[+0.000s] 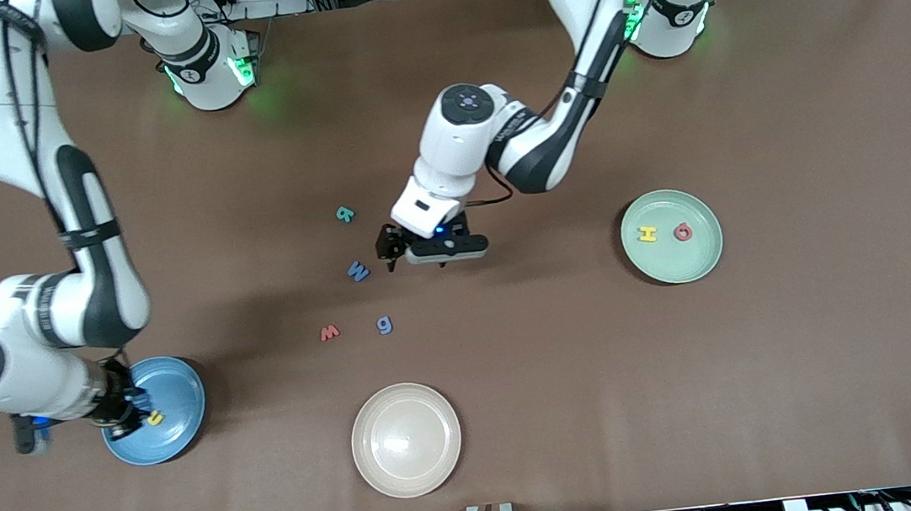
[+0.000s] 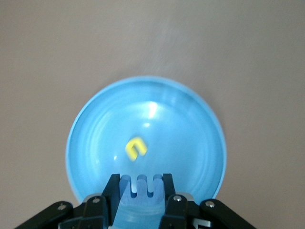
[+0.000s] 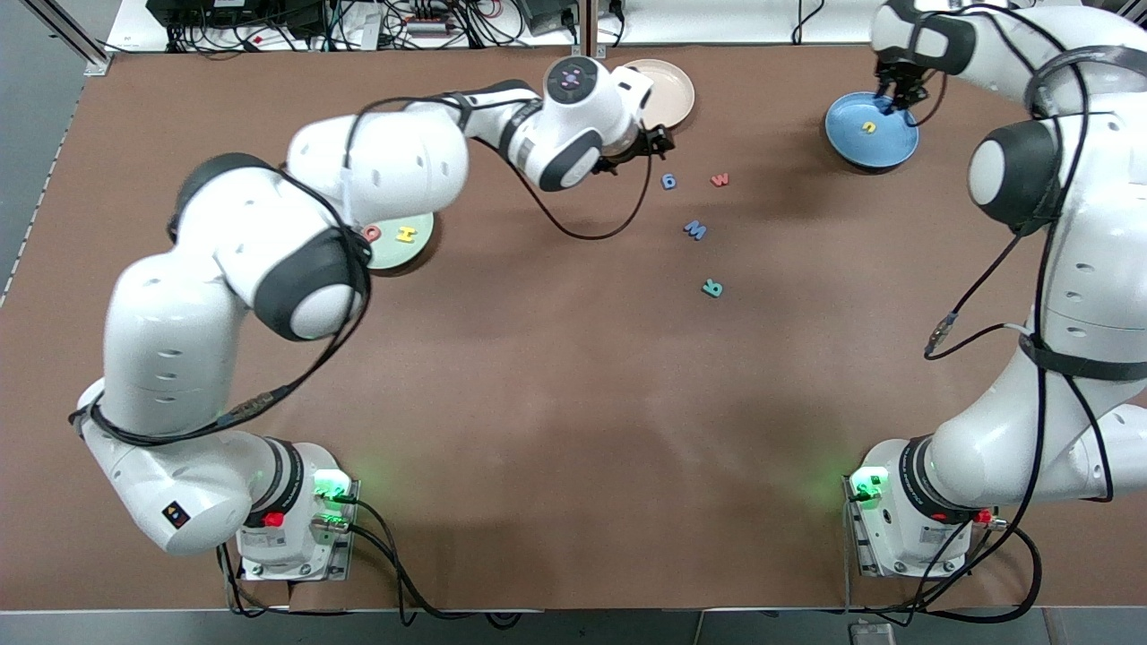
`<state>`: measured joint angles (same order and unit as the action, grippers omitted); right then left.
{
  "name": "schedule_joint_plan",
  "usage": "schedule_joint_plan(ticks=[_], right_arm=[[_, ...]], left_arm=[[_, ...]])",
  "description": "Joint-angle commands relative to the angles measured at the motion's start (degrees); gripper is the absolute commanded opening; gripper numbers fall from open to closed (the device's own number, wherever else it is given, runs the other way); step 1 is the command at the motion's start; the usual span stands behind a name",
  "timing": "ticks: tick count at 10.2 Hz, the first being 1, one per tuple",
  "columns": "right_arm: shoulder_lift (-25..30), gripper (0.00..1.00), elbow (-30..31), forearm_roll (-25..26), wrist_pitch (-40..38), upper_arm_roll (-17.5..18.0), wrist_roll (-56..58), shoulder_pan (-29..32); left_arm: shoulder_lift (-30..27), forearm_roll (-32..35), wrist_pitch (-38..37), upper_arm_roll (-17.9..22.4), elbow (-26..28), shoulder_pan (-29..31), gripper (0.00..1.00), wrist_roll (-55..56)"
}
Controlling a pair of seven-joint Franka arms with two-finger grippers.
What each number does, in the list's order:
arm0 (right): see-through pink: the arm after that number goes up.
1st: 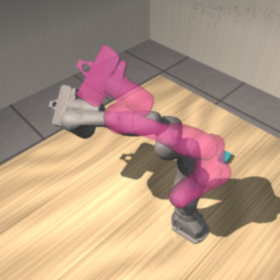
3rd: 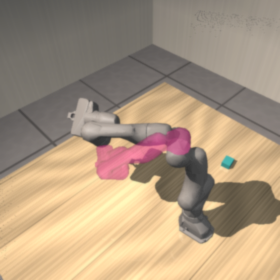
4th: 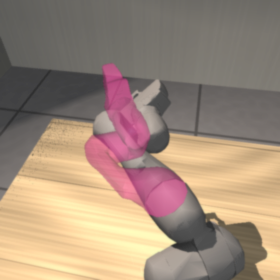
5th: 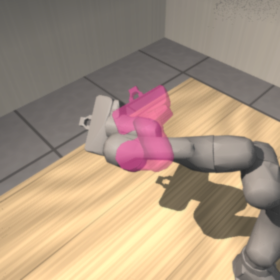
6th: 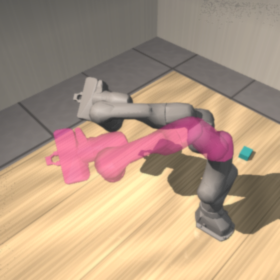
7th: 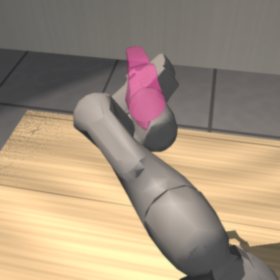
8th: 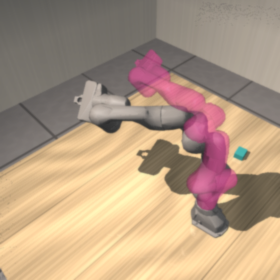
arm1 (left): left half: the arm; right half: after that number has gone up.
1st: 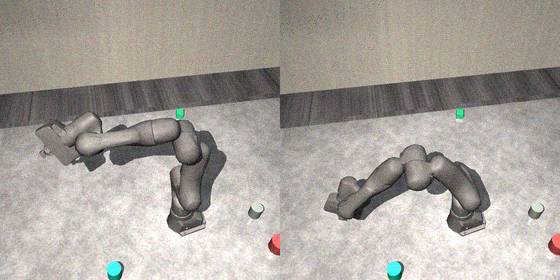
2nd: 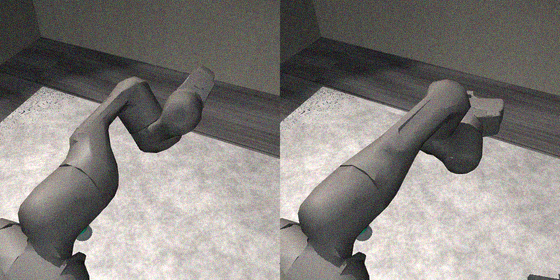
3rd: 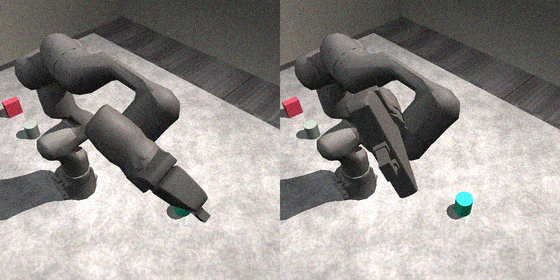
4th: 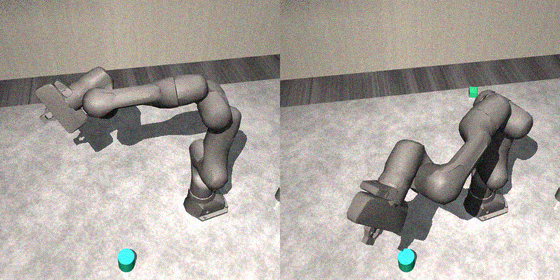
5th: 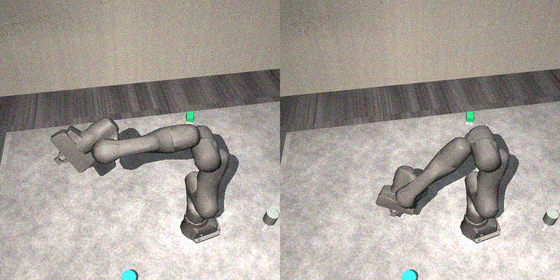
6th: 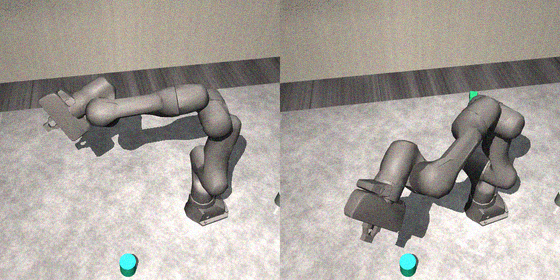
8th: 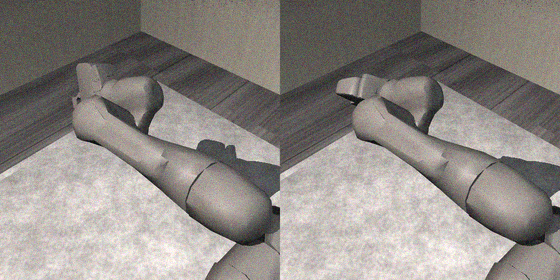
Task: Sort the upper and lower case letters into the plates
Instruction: 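Release the m into the blue plate while the left gripper reaches teal R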
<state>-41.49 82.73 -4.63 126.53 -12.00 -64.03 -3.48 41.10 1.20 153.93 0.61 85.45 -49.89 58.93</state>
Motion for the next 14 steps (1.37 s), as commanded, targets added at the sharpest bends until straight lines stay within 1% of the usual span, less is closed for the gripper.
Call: schedule_joint_plan(ticks=[1,2,3,4,5,6,7,8,9,10,11,12,13,14], right_arm=[[0.0,0.20,0.5,-1.8,0.4,0.7,2.5,1.1],[-0.5,0.99,0.6,-2.0,0.6,0.9,1.8,0.8],[-0.7,1.00,0.6,-1.9,0.7,0.9,2.1,0.5],[-0.7,1.00,0.5,-1.9,0.7,0.9,2.2,0.5],[-0.7,1.00,0.5,-2.0,0.8,1.0,2.3,0.5],[-0.8,1.00,0.5,-2.0,0.8,1.0,2.3,0.5],[-1.1,1.00,0.5,-2.0,0.8,1.0,2.5,0.9],[-1.7,1.00,0.7,-2.0,0.7,0.9,2.5,1.1],[-1.8,1.00,0.9,-2.0,0.6,0.9,2.4,1.0],[-1.8,1.00,0.8,-1.9,0.2,0.9,2.4,1.0],[-1.8,1.00,0.8,-1.9,0.6,0.9,2.4,1.4],[-1.8,1.00,0.8,-1.9,0.4,0.9,2.4,1.3],[-1.8,1.00,0.9,-1.9,0.1,0.9,2.4,1.3],[-1.8,1.00,0.8,-1.9,0.4,0.9,2.5,1.4]], left_arm=[[3.3,5.6,0.5,5.6,-3.8,-8.3,1.00,13.5],[3.6,12.1,0.1,8.1,-3.7,-11.9,1.00,25.4],[4.8,19.8,-1.2,8.4,-3.8,-14.0,1.00,34.4],[5.6,24.2,-3.4,8.4,-3.8,-15.9,1.00,38.1],[6.0,27.0,-4.9,8.4,-3.8,-17.4,1.00,38.4],[7.0,29.6,-5.0,8.5,-4.1,-18.9,1.00,38.5],[9.2,32.0,-5.0,8.5,-7.2,-20.4,1.00,38.7],[12.0,32.2,-5.0,9.1,-10.9,-22.0,1.00,38.9],[14.9,32.3,-5.0,10.7,-14.0,-23.6,1.00,38.8],[17.1,32.4,-5.0,13.3,-16.1,-25.8,1.00,38.5],[18.9,33.2,-4.4,16.1,-16.8,-28.2,1.00,38.1],[19.9,36.5,-4.3,17.2,-16.9,-29.4,1.00,38.1],[20.2,41.6,-4.2,17.0,-16.8,-29.6,1.00,37.9],[21.5,45.2,-4.0,16.9,-16.8,-29.6,1.00,37.9]])
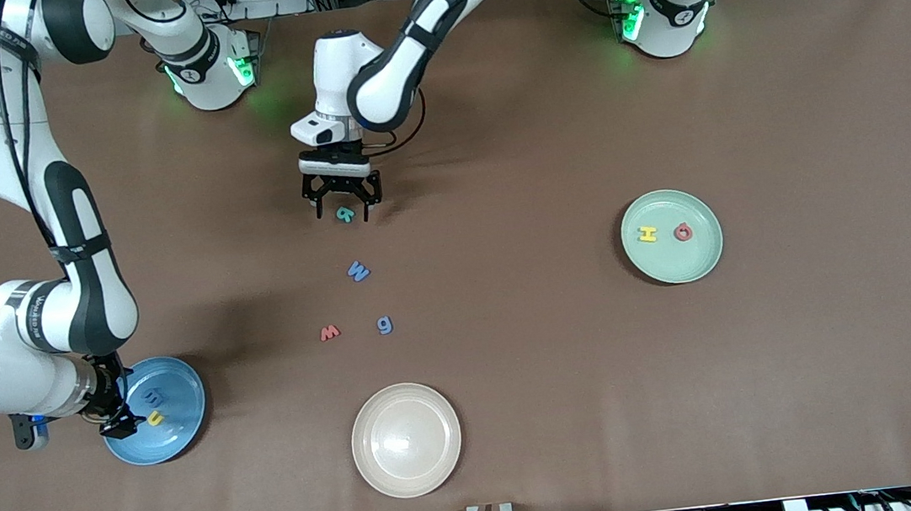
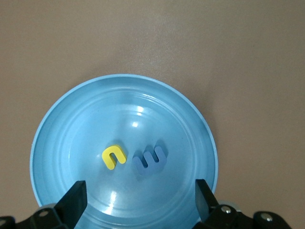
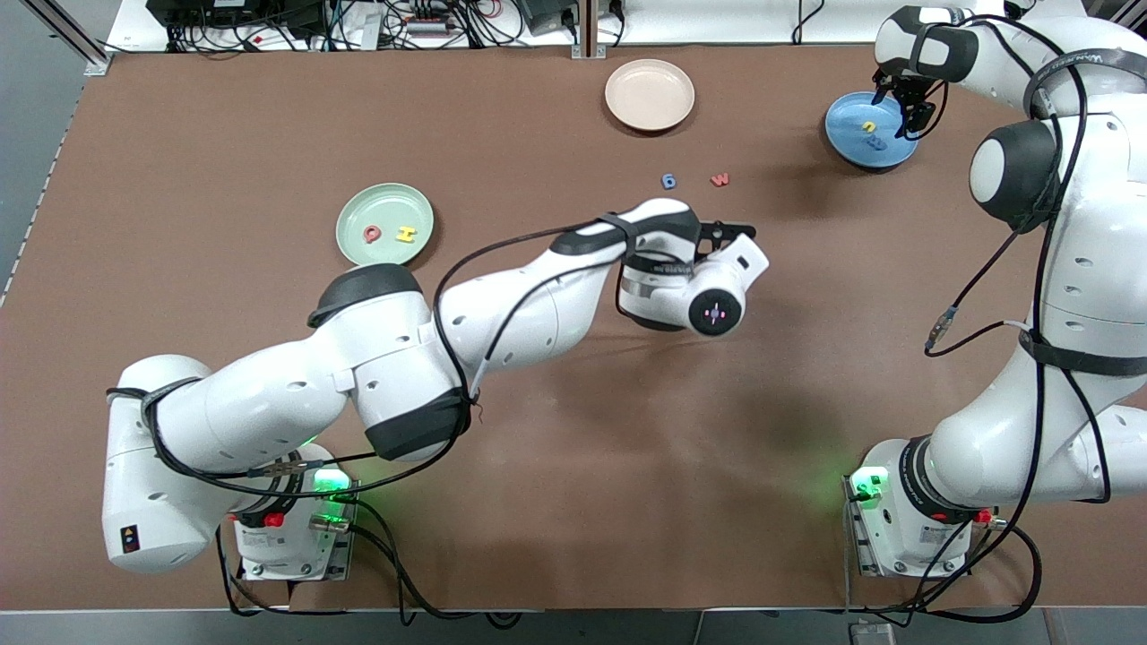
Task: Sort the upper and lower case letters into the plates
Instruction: 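Release the m into the blue plate while the left gripper reaches teal R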
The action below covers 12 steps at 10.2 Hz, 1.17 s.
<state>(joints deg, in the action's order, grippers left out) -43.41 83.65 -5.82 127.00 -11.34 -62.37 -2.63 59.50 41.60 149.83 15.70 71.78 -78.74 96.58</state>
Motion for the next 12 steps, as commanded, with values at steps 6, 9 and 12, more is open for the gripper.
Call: schedule_joint_plan(ticks=[6,9,12], right_arm=[[0.1,1.00,0.1,-0.2,-0.1,0.3,1.0,1.4],[0.1,1.00,0.2,-0.2,-0.2,0.2,1.9,1.4],[0.1,1.00,0.1,-0.2,-0.2,0.2,1.9,1.4]], left_arm=[[4.9,4.7,0.7,-0.8,-2.9,-0.7,1.00,-5.5],[4.8,3.0,0.7,-2.1,-2.8,-0.6,0.90,-5.5],[4.8,0.2,0.7,-2.1,-2.9,-0.5,0.57,-5.5]])
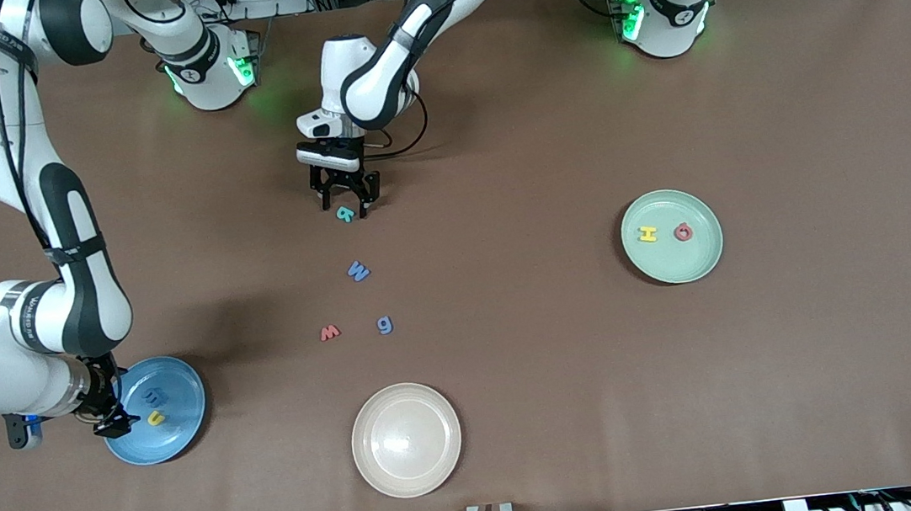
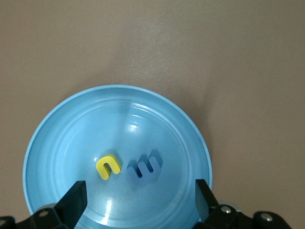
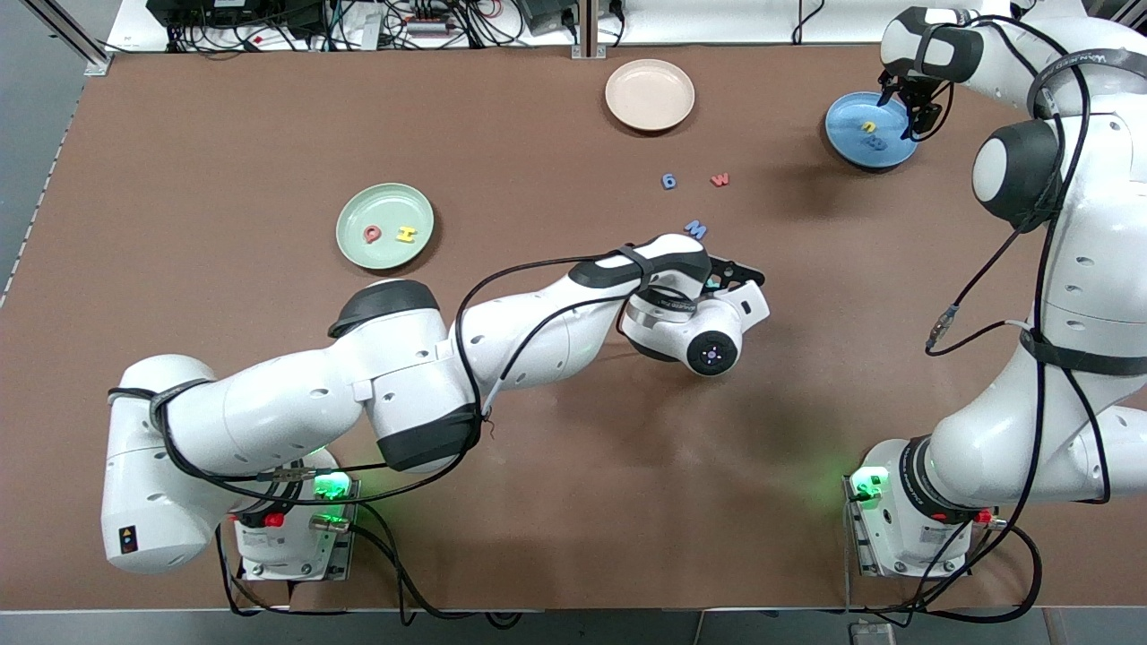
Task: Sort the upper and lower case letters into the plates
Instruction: 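Grasp the teal R with the left gripper and lift it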
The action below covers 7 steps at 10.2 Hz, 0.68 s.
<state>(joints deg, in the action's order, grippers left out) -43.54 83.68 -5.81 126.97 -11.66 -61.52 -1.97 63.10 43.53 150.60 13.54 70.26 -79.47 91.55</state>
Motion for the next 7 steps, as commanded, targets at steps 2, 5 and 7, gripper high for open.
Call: schedule_joint_plan(ticks=[2,5,7], right_arm=[[0.2,1.00,0.1,-0.3,-0.1,0.5,1.0,0.7],[0.2,1.00,0.1,-0.3,-0.1,0.5,1.0,0.7],[0.2,1.00,0.1,-0.3,0.1,0.5,1.0,0.7]], left_arm=[[1.2,-1.7,0.0,0.1,-1.3,0.4,0.45,-0.6],[1.2,-1.7,0.0,0.1,-1.3,0.5,0.37,-0.6],[1.2,-1.7,0.0,0.1,-1.3,0.5,0.32,-0.6]])
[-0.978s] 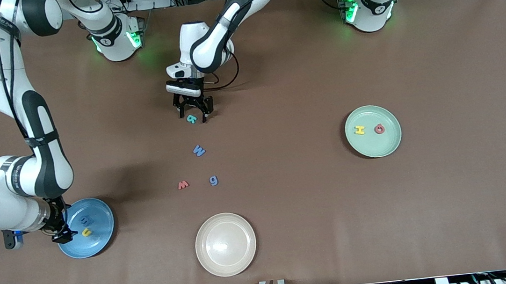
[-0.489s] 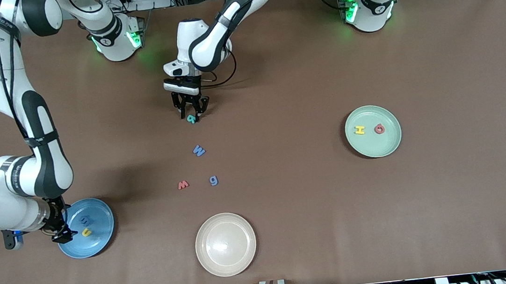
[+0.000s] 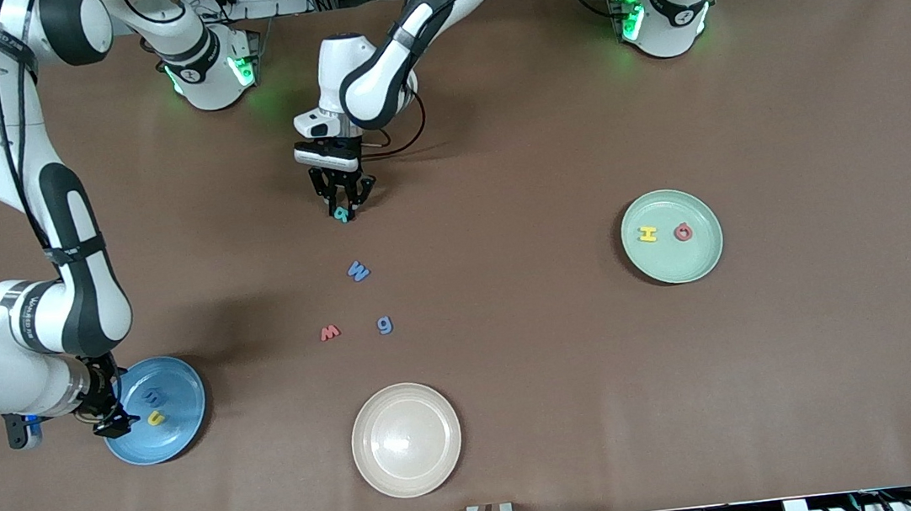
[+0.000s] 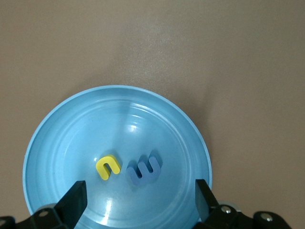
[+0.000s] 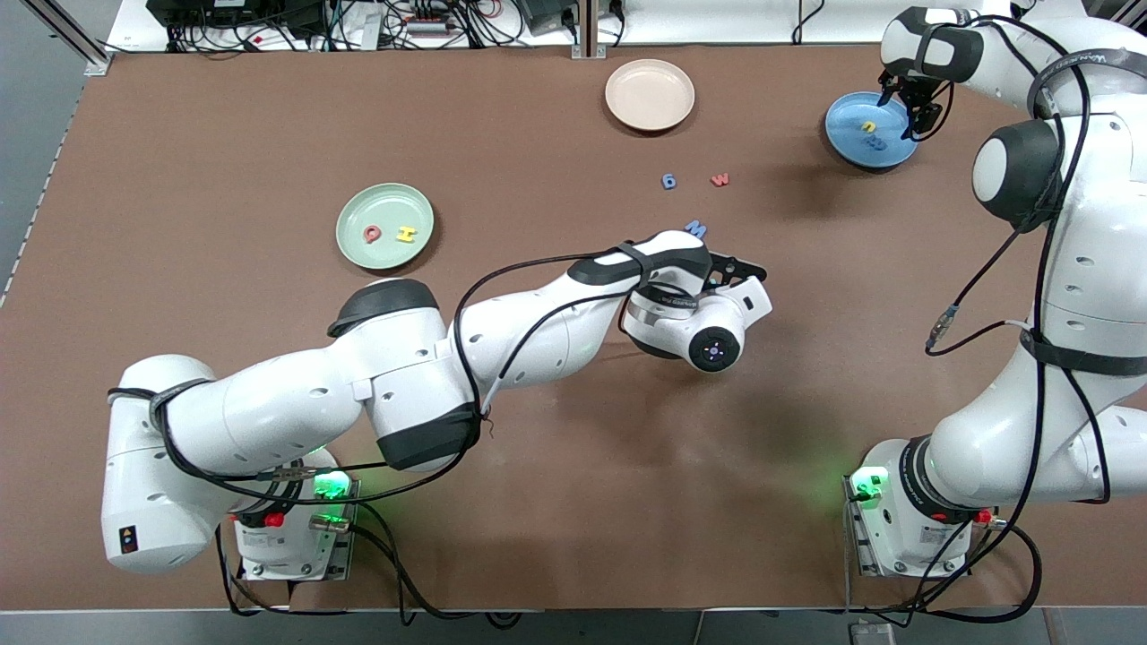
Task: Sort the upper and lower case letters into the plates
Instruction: 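Grasp the teal R with the left gripper and lift it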
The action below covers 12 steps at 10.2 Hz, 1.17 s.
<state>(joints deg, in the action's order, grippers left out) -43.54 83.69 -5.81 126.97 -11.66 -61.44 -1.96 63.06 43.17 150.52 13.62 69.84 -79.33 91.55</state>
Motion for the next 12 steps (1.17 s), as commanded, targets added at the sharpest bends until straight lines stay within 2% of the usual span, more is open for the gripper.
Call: schedule_joint_plan(ticks=[1,4,5,6,8,10,12], right_arm=[[0.2,1.00,0.0,-0.3,0.2,0.5,1.0,0.7],[0.2,1.00,-0.1,-0.8,0.2,0.6,0.2,0.3],[0.3,1.00,-0.1,-0.8,-0.4,0.8,-0.3,0.1],[0.5,1.00,-0.1,-0.8,-0.4,1.2,-1.0,-0.2],[0.5,1.00,-0.5,-1.3,0.1,2.3,-1.6,-0.7],[0.5,1.00,-0.6,-1.2,0.3,6.4,-0.4,-0.2],[0.9,1.00,-0.8,-1.0,0.2,9.5,3.2,0.1]], left_arm=[[1.3,-1.4,0.0,0.0,-0.9,0.4,0.31,-0.6],[0.4,-5.2,0.0,-0.1,-0.8,0.7,0.30,-1.0],[-0.8,-8.6,-0.1,0.0,-0.8,0.7,0.30,-3.8],[-2.7,-14.7,-0.5,0.4,-0.7,0.7,0.30,-8.8],[-5.2,-23.9,-4.4,1.4,-0.2,0.8,0.30,-18.3],[-8.6,-28.5,-8.4,1.7,1.6,2.7,0.30,-25.4],[-13.3,-36.0,-17.5,1.8,4.2,5.6,0.30,-41.2]])
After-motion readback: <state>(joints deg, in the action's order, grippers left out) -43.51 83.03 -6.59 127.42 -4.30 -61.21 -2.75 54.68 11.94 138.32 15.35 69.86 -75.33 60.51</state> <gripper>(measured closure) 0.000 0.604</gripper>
